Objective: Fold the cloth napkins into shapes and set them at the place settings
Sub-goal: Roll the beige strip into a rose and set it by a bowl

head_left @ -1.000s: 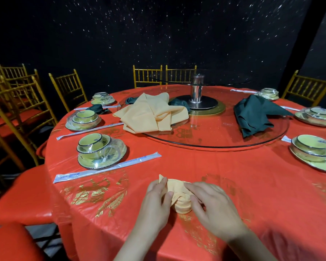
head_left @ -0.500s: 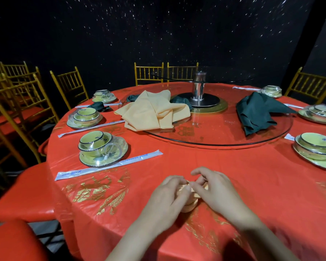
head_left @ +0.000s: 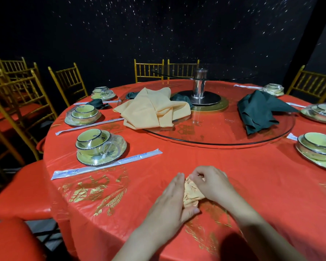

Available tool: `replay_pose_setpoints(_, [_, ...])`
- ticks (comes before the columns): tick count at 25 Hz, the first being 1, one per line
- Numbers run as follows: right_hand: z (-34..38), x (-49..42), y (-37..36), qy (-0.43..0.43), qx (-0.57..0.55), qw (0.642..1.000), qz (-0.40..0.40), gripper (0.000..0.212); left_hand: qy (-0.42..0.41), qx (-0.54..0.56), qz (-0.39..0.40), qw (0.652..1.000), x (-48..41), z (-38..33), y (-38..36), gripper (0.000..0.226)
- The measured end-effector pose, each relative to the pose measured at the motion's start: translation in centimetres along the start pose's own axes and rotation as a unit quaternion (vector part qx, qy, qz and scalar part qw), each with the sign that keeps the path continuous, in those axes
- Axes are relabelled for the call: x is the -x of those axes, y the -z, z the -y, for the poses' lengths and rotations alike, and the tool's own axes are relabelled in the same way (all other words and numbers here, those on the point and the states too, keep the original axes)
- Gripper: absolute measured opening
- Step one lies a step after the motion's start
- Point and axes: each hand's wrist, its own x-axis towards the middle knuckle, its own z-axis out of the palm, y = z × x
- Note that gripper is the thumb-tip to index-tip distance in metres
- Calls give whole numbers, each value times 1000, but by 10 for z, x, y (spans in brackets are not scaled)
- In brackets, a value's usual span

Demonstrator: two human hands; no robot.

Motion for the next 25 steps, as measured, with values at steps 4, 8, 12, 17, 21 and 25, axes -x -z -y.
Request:
replay_pose_setpoints(4, [-10,-2,-11,-42,17,999,4,16,-20,-32,-18,999,-1,7,-3,80])
replay_pose_setpoints(8, [-12,10,-6,22,-68,996,-60,18,-31,-40,-32,998,-1,10,-5,80])
replay_pose_setpoints(12, [-9,32,9,213,-36,972,-97,13,-31,-34,-7,999,-2,12,-3,93])
replay_pose_setpoints(17, [-17,50,1,283,75,941,-171,18,-30,-30,-17,999,-3,11,-2,87])
replay_pose_setpoints(21, [-33,64,-11,313,96,923,-201,22,-43,-52,-44,997,-3,12,-6,83])
replay_pose_setpoints(25, [-39,62,-15,304,83,938,-145,20,-41,-50,-35,997,-2,14,-6,80])
